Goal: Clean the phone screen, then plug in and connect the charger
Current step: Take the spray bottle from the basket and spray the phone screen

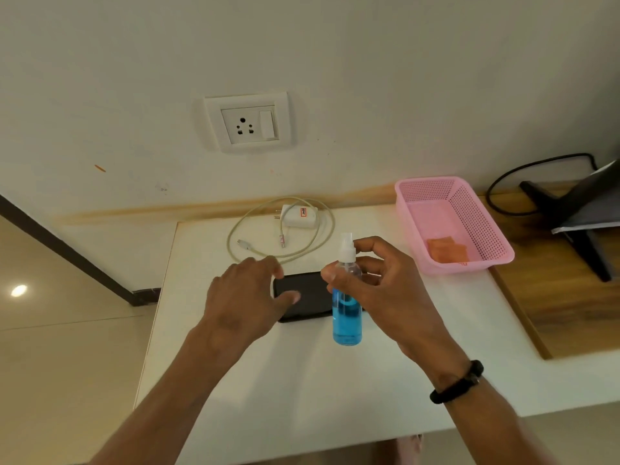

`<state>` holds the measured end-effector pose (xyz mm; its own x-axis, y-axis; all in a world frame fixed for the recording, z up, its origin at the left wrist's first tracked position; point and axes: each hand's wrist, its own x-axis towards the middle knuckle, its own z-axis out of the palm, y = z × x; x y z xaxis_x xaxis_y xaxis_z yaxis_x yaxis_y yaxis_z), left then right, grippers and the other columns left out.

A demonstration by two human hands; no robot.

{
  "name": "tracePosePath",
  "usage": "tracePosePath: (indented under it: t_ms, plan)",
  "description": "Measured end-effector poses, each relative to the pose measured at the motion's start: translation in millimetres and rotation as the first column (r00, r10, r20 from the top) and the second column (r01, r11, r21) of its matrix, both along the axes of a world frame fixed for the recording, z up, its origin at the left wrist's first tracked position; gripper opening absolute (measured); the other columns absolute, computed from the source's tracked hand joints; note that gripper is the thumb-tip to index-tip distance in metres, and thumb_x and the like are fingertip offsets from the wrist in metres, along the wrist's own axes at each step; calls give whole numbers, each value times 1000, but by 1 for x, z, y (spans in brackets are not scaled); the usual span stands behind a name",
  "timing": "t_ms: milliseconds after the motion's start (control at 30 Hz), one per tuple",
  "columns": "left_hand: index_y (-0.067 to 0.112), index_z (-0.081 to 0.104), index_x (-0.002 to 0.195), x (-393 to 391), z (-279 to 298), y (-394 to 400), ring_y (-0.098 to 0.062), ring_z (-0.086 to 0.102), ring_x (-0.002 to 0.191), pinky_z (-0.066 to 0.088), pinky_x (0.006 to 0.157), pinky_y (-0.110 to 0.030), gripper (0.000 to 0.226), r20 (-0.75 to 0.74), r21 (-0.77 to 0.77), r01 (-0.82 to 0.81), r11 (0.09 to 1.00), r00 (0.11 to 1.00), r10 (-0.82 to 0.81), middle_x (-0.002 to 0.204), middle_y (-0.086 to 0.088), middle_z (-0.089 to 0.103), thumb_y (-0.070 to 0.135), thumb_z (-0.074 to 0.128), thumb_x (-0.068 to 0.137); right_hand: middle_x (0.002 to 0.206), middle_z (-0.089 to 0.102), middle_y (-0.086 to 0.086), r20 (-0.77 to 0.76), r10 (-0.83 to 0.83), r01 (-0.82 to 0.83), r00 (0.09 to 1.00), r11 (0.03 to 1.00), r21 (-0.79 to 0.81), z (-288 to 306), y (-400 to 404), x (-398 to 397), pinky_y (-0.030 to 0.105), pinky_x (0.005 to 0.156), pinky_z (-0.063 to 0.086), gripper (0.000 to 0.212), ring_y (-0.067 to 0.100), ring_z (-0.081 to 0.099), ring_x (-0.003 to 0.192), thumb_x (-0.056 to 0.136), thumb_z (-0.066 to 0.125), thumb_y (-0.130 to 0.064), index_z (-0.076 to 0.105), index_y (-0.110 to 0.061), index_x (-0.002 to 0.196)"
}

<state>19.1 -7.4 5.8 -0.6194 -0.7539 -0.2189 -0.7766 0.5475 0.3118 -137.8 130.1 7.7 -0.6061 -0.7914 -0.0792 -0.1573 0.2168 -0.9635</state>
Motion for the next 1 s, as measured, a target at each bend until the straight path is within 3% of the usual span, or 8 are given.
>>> tracePosePath:
  t_ms: [167, 400, 500, 667, 767, 833, 900, 1000]
  plan:
    - [35, 64, 122, -23, 20, 19, -2, 70, 98, 59, 94, -35, 46, -259, 565, 240, 789, 960, -107, 106, 16, 73, 44, 83, 81, 86, 72, -27, -133, -151, 146, 980, 988, -51, -1, -1, -3, 8, 58, 54, 51, -15, 69, 83, 62, 81, -69, 54, -45, 98]
    - [22, 66, 132, -47, 17, 52, -10, 70, 110, 54, 102, -35, 52, -360, 655, 199, 729, 930, 69, 121, 7, 74, 42, 79, 86, 85, 71, -27, -235, -303, 267, 924, 948, -172, 0, -2, -7, 2, 63, 51, 54, -11, 69, 88, 73, 80, -60, 50, -37, 112]
    - [18, 68, 129, -51, 13, 63, -15, 70, 111, 54, 96, -31, 38, -380, 774, 204, 599, 907, 182, 120, 2, 75, 32, 71, 95, 102, 67, -32, -324, -218, 177, 921, 972, -152, -1, -1, -9, 5, 70, 55, 63, -7, 70, 94, 82, 73, -62, 44, -41, 134]
    - [16, 69, 130, -46, 9, 59, -18, 68, 115, 54, 103, -35, 36, -350, 860, 214, 464, 908, 229, 122, -1, 74, 24, 72, 96, 106, 47, -61, -427, -21, -15, 904, 997, -82, -10, -1, -17, -10, 67, 38, 60, -34, 50, 104, 103, 59, -41, 32, -43, 156]
    - [20, 71, 126, -44, 6, 60, -15, 70, 112, 54, 103, -38, 37, -392, 815, 227, 533, 894, 218, 117, 3, 76, 22, 78, 90, 109, 52, -54, -401, -9, -26, 916, 996, -81, -14, -1, -16, -9, 69, 39, 56, -30, 51, 107, 105, 58, -37, 32, -45, 154]
    - [22, 70, 125, -42, 4, 61, -14, 71, 109, 55, 103, -40, 39, -424, 748, 220, 627, 884, 196, 116, 5, 76, 24, 80, 88, 108, 68, -28, -322, -14, -17, 947, 996, -93, -14, -2, -16, -4, 72, 45, 54, -13, 63, 108, 103, 59, -42, 34, -47, 150]
    - [22, 66, 129, -43, 5, 61, -17, 71, 110, 56, 102, -43, 43, -430, 695, 217, 685, 889, 155, 122, 3, 73, 23, 80, 88, 97, 74, -11, -182, -19, -8, 983, 990, -144, -9, -3, -17, 13, 74, 59, 44, 6, 73, 99, 101, 52, -50, 45, -38, 143]
    - [21, 63, 134, -44, 4, 61, -21, 68, 114, 54, 104, -45, 46, -432, 654, 238, 718, 897, 95, 128, 2, 70, 21, 78, 90, 85, 76, -2, 38, -7, 16, 999, 974, -225, 0, -4, -14, 46, 83, 65, 44, 22, 76, 84, 100, 32, -57, 70, -35, 100]
